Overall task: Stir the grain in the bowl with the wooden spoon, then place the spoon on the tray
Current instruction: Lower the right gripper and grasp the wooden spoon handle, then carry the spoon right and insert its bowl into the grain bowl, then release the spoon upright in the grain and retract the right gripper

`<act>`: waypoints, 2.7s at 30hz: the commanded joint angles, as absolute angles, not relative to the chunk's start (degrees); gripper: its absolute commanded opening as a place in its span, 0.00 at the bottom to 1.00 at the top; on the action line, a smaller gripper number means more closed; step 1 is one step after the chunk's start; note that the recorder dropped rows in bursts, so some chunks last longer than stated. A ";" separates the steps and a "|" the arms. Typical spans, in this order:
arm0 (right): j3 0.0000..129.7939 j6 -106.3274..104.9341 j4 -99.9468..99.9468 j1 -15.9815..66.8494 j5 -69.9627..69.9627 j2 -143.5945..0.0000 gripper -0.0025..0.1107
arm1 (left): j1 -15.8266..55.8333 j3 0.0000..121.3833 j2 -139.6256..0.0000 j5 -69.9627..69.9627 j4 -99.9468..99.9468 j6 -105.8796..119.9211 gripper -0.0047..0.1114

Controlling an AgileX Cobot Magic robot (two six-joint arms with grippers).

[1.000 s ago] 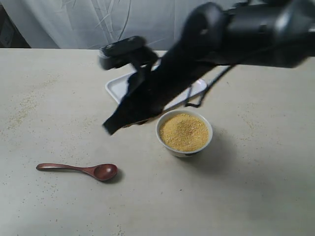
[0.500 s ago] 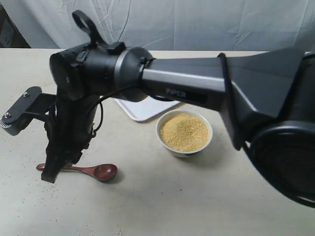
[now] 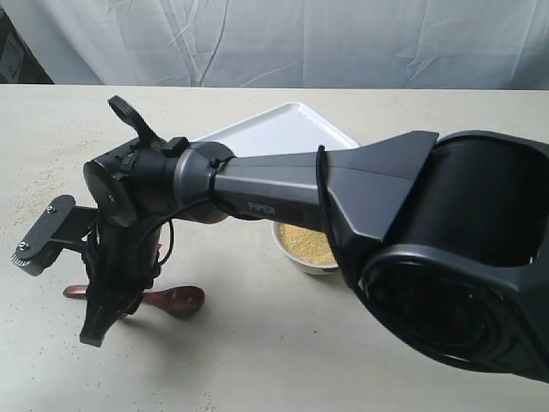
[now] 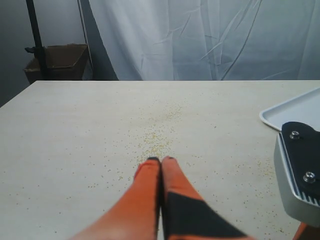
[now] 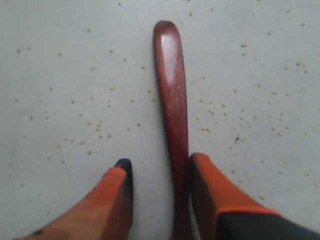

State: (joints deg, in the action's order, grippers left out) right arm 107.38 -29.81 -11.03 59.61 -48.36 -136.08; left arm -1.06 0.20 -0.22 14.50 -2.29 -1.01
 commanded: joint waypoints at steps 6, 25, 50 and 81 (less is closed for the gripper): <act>107.70 -28.31 -10.20 59.44 -48.25 -136.41 0.03 | -1.29 0.00 0.00 13.72 -2.42 -1.02 0.04; 93.69 27.66 13.62 43.20 -55.00 -113.61 0.03 | -1.29 0.00 0.00 13.72 -2.42 -1.02 0.04; 54.86 64.89 20.09 33.74 -13.74 -101.72 0.08 | -1.29 0.00 0.00 13.72 -2.42 -1.02 0.04; 56.07 -63.15 -88.31 -10.15 -69.96 -104.02 0.02 | -1.29 0.00 0.00 13.72 -2.42 -1.02 0.04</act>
State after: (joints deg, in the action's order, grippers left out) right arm 61.19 -51.49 -73.32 -6.57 -68.21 -103.11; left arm -1.06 0.20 -0.22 14.50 -2.29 -1.01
